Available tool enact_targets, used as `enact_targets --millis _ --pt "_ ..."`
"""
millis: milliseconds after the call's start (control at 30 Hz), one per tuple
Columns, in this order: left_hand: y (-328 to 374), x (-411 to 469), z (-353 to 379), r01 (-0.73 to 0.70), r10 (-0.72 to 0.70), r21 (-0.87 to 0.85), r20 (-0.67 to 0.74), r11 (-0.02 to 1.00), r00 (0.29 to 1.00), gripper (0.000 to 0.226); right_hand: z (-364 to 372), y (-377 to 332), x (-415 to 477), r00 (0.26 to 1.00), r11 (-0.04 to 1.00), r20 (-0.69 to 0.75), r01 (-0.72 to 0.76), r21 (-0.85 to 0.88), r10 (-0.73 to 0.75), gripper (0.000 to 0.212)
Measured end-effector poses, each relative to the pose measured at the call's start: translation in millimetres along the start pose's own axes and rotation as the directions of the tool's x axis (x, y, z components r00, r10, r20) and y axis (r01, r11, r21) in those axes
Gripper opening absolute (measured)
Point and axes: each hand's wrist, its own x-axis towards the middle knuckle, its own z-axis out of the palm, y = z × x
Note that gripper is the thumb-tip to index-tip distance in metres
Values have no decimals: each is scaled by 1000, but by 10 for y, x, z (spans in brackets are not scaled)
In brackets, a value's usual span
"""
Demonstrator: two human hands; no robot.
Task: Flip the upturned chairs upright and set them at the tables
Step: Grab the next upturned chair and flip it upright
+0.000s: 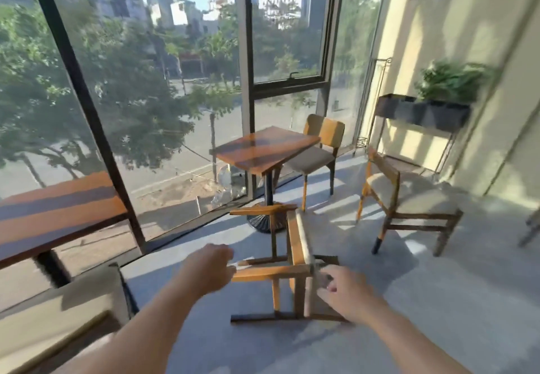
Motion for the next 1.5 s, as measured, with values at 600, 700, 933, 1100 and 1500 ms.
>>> enact_targets --millis 600,700,933,1100,1500 --pt "3932 2631 -299 -307 312 55 -204 950 928 16 -2819 2384 1727 981 999 -190 23 -44 -31 47" --pt "4168 3186 -230 -291 289 23 -226 956 930 13 -3208 2575 2283 980 993 -181 65 -98 -82 21" --pt "4686 4139 -218 -209 208 19 -228 978 951 28 -4118 2857 3398 945 969 -263 144 -200 -195 8" --pt "4890 4584 -213 -56 58 18 -298 998 953 12 -4417 3007 4205 920 929 -212 276 -247 -329 36" --pt "5314 4536 273 546 -533 28 -181 837 827 26 -3960 2984 5599 625 534 261 772 -344 -736 27"
